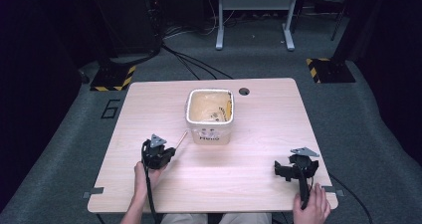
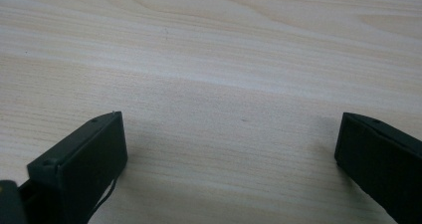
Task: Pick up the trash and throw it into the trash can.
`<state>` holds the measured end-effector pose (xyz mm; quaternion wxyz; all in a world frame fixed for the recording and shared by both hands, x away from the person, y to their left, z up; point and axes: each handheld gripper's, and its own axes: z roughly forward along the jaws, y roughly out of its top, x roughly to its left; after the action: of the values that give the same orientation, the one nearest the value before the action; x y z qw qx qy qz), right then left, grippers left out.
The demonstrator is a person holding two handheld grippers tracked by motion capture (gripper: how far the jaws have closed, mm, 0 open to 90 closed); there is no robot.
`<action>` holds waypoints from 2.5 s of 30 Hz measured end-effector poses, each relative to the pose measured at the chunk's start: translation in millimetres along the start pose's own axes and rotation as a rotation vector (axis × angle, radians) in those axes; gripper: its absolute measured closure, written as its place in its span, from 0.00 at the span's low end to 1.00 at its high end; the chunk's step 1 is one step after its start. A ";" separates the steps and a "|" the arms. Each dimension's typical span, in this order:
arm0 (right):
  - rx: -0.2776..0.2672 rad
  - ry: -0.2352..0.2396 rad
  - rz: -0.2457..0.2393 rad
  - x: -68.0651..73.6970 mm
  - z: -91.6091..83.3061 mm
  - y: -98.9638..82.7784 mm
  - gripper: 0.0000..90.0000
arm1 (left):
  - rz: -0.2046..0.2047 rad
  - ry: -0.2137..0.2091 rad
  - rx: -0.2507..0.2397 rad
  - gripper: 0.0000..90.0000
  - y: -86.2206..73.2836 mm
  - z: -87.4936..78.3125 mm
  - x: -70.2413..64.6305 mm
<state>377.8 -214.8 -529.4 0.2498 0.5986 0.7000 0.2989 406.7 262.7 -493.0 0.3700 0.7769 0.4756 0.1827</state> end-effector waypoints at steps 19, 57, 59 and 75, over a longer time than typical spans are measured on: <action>-0.001 -0.001 -0.001 -0.1 0.1 0.0 0.00 | -0.015 -0.007 -0.049 0.94 13.7 -13.0 9.2; -0.001 -0.001 -0.002 -0.1 0.1 0.0 0.00 | -0.023 0.026 -0.108 0.94 26.0 -34.7 20.8; 0.000 -0.001 -0.001 -0.1 0.1 0.0 0.00 | -0.022 0.026 -0.113 0.94 27.3 -35.4 20.9; 0.003 0.000 -0.002 -0.1 -0.1 0.1 0.00 | 0.016 0.030 -0.141 0.94 47.0 -42.0 16.9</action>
<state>377.8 -214.9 -529.3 0.2493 0.5983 0.7008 0.2979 416.5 281.5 -431.2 0.4151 0.7498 0.4610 0.2302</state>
